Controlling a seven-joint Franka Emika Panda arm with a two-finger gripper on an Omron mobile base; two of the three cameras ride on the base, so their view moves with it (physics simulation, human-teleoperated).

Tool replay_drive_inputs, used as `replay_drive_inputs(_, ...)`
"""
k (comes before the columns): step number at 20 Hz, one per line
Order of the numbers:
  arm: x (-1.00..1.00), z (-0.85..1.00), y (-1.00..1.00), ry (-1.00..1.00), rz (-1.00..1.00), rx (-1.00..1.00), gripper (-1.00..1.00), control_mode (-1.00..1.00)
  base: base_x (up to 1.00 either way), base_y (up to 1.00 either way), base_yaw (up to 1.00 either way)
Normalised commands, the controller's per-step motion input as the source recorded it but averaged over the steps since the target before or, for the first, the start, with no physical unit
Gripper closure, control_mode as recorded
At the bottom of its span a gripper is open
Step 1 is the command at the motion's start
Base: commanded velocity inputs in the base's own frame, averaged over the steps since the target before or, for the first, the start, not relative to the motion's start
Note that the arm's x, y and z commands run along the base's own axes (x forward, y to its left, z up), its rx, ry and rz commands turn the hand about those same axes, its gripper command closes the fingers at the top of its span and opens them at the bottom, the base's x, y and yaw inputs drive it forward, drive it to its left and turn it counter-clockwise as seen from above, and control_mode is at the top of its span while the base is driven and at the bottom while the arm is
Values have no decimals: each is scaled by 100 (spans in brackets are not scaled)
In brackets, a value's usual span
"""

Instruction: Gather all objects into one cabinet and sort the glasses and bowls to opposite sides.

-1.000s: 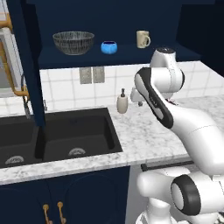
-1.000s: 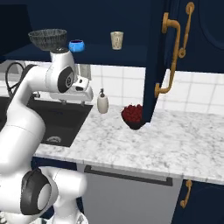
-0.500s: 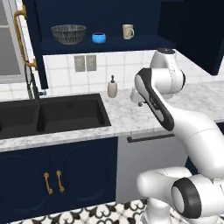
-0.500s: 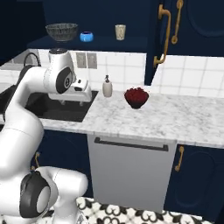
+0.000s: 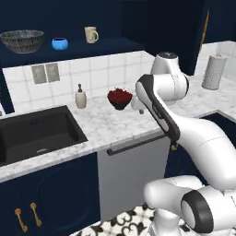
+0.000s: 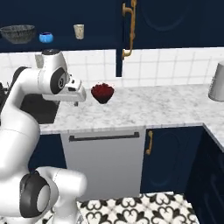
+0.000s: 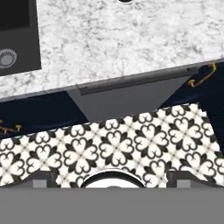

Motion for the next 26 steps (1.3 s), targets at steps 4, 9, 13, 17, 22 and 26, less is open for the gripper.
replay_drive_inputs(4, 0, 0, 0, 0, 0, 0, -100, 100, 0, 0, -75)
replay_drive_inputs(9, 0, 0, 0, 0, 0, 0, -100, 100, 0, 0, -73)
replay_drive_inputs(13, 0, 0, 0, 0, 0, 0, -100, 100, 0, 0, -72)
replay_drive_inputs(17, 0, 0, 0, 0, 0, 0, -100, 100, 0, 0, -70)
replay_drive_inputs(22, 0, 0, 0, 0, 0, 0, -100, 100, 7, -15, -76)
replay_drive_inputs(26, 0, 0, 0, 0, 0, 0, -100, 100, 9, -3, -83)
